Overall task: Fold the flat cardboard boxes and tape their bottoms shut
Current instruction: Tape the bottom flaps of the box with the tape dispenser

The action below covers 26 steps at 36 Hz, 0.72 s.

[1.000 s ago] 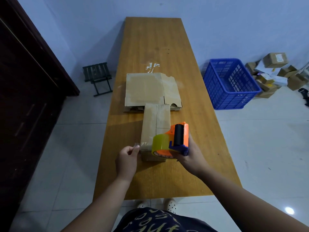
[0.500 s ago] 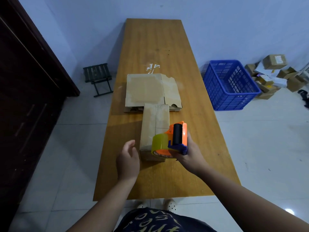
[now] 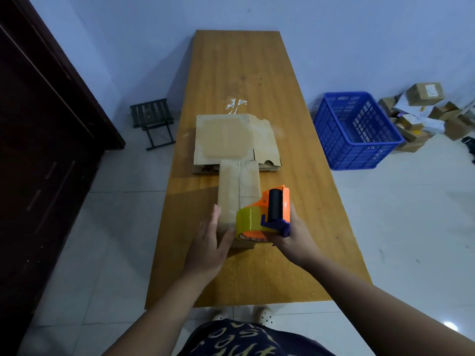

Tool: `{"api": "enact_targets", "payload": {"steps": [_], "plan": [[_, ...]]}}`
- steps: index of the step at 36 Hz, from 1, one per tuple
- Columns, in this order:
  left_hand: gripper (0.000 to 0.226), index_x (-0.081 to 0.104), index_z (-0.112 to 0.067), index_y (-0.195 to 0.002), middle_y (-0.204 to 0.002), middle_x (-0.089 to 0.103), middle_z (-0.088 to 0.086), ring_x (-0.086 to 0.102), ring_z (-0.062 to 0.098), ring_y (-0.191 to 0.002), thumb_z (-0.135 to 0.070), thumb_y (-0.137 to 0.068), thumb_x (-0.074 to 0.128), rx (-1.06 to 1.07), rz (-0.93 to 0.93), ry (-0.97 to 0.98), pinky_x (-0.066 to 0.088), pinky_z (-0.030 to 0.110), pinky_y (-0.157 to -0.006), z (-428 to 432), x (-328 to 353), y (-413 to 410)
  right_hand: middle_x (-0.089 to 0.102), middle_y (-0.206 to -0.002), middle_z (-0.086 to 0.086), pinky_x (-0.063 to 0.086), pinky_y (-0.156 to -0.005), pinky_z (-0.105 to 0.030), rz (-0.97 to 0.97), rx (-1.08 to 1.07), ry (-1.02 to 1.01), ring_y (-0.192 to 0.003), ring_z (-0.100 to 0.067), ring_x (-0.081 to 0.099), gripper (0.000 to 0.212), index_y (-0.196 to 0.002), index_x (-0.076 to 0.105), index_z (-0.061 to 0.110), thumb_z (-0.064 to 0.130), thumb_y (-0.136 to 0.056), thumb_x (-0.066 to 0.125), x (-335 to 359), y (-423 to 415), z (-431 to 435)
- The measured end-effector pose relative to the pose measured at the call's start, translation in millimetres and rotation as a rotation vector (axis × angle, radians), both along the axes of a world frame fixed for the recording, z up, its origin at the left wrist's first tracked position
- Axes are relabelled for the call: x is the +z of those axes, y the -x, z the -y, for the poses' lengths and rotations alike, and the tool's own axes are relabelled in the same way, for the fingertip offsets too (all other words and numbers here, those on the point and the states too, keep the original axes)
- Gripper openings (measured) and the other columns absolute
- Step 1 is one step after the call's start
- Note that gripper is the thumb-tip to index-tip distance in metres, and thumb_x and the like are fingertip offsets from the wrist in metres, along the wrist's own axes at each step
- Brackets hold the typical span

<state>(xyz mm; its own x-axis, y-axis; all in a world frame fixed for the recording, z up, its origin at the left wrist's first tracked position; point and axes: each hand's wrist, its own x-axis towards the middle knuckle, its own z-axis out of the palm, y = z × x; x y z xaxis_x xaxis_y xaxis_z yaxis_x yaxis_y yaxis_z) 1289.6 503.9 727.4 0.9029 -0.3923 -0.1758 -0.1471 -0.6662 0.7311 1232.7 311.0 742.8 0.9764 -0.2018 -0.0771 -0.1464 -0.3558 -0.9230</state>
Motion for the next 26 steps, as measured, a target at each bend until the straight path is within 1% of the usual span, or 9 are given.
{"api": "enact_targets", "payload": {"steps": [2,4,6,9,12,15,19,24,26], "plan": [[0.07,0.008,-0.031,-0.152,-0.158,0.014,-0.011,0.007,0.022,-0.147,-0.057,-0.092,0.033,-0.107,-0.02,-0.065,0.019,0.048,-0.115,-3.2,-1.6,-10.2,0.058,-0.097,0.011,0.048,-0.063,-0.012,-0.014,-0.01,-0.005,-0.083,0.01,0.059,0.044,-0.106,0.042,0.038,0.011,-0.085,0.07,-1.2,0.9,1.9],[0.069,0.01,-0.028,-0.152,-0.157,0.009,-0.012,0.001,0.018,-0.146,-0.053,-0.094,0.039,-0.229,0.053,-0.173,0.01,0.042,-0.117,-5.3,-1.8,-19.1,0.057,-0.095,0.011,0.048,-0.062,-0.011,-0.029,-0.014,0.003,-0.08,0.012,0.059,0.044,-0.104,0.041,0.038,0.009,-0.086,0.068,-0.6,0.8,3.7],[0.082,0.009,-0.022,-0.152,-0.155,0.008,-0.009,-0.001,0.008,-0.14,-0.063,-0.089,0.042,-0.345,0.194,-0.239,-0.002,0.031,-0.113,-4.9,-3.0,-25.4,0.057,-0.095,0.011,0.048,-0.062,-0.012,-0.035,-0.013,0.012,-0.08,0.011,0.06,0.043,-0.104,0.041,0.038,0.009,-0.086,0.068,-1.2,0.3,5.1],[0.099,0.005,-0.016,-0.153,-0.159,0.015,-0.001,0.004,0.01,-0.146,-0.066,-0.082,0.053,-0.429,0.336,-0.285,-0.009,0.028,-0.113,-1.6,-15.9,-30.1,0.057,-0.096,0.012,0.049,-0.064,-0.013,-0.034,0.0,0.018,-0.082,0.01,0.06,0.044,-0.106,0.041,0.039,0.013,-0.085,0.07,-0.2,0.4,4.0],[0.105,0.006,-0.011,-0.152,-0.159,0.014,0.003,-0.001,0.01,-0.143,-0.062,-0.078,0.058,-0.368,0.337,-0.238,-0.004,0.031,-0.116,5.2,-25.3,-27.9,0.059,-0.103,0.014,0.051,-0.069,-0.016,-0.02,0.02,0.023,-0.09,0.006,0.06,0.049,-0.113,0.041,0.042,0.021,-0.083,0.074,2.1,-1.1,1.2],[0.107,0.011,-0.007,-0.151,-0.158,0.015,0.005,-0.001,0.013,-0.142,-0.075,-0.074,0.04,-0.289,0.302,-0.174,0.01,0.04,-0.12,10.0,-33.3,-23.8,0.061,-0.109,0.01,0.054,-0.079,-0.027,0.013,0.054,0.104,-0.098,-0.006,0.061,0.053,-0.121,0.045,0.035,0.044,-0.077,0.073,4.7,-3.0,0.0],[0.106,0.008,-0.008,-0.151,-0.152,0.005,-0.003,-0.002,0.014,-0.143,-0.08,-0.073,0.017,-0.253,0.309,-0.141,0.009,0.035,-0.117,12.6,-38.0,-20.3,0.061,-0.106,0.007,0.053,-0.078,-0.035,0.038,0.096,0.22,-0.094,-0.009,0.059,0.053,-0.121,0.047,0.023,0.035,-0.079,0.077,7.8,-4.1,5.1],[0.082,0.027,-0.001,-0.147,-0.149,0.038,0.015,0.02,0.024,-0.138,-0.055,-0.087,0.041,-0.235,0.394,-0.151,0.029,0.045,-0.107,12.2,-43.6,-20.4,0.059,-0.104,0.007,0.049,-0.074,-0.024,0.033,0.182,0.383,-0.092,-0.006,0.057,0.055,-0.12,0.045,0.021,0.033,-0.078,0.078,15.1,-7.7,12.4],[0.077,0.034,0.001,-0.143,-0.143,0.045,0.017,0.031,0.027,-0.135,-0.051,-0.088,0.049,-0.251,0.436,-0.205,0.03,0.049,-0.105,11.7,-44.5,-20.8,0.058,-0.107,0.007,0.047,-0.077,-0.02,0.013,0.221,0.442,-0.095,-0.006,0.056,0.058,-0.122,0.044,0.021,0.027,-0.077,0.08,21.5,-9.1,13.3]]}}
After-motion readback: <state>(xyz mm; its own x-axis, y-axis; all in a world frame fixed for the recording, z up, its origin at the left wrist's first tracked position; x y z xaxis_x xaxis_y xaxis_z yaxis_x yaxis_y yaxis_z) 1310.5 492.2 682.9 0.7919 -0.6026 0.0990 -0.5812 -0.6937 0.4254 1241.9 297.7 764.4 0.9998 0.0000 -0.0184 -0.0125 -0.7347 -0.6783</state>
